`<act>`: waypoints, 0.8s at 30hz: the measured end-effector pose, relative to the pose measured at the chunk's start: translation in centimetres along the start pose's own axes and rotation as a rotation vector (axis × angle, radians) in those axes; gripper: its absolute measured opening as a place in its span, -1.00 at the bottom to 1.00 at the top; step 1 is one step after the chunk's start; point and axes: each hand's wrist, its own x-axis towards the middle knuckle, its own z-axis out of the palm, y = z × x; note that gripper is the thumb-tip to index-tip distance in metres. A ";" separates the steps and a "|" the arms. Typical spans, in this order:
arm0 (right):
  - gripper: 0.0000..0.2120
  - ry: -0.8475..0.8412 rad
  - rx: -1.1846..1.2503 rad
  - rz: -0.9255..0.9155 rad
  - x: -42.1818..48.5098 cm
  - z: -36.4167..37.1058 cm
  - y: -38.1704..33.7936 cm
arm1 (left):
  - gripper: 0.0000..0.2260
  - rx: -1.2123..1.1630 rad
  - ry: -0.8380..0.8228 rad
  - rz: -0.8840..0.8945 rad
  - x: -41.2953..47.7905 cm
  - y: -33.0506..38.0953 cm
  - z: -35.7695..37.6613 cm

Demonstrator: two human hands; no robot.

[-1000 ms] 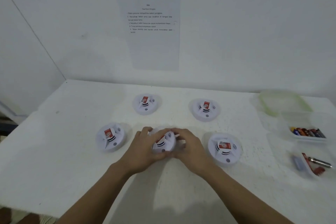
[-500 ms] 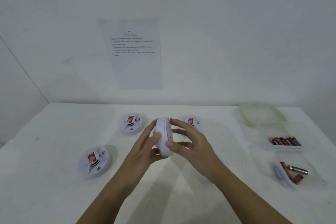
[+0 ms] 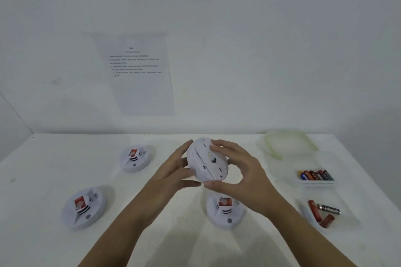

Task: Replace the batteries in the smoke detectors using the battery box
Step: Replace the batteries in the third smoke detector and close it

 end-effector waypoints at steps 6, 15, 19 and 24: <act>-0.30 -0.055 -0.163 -0.075 -0.5 -4.4 -0.5 | -0.14 0.232 -0.089 0.093 1.2 1.0 3.7; -0.56 0.057 -0.121 -0.060 -2.7 -8.5 0.2 | -0.11 0.292 0.076 0.168 2.7 0.1 10.8; -0.47 0.106 -0.205 -0.051 -3.7 -9.4 0.5 | -0.22 0.422 0.162 0.219 3.1 -1.2 13.9; -0.44 0.092 -0.313 -0.043 -4.7 -10.1 0.4 | -0.15 0.409 0.322 0.313 3.1 -2.7 15.9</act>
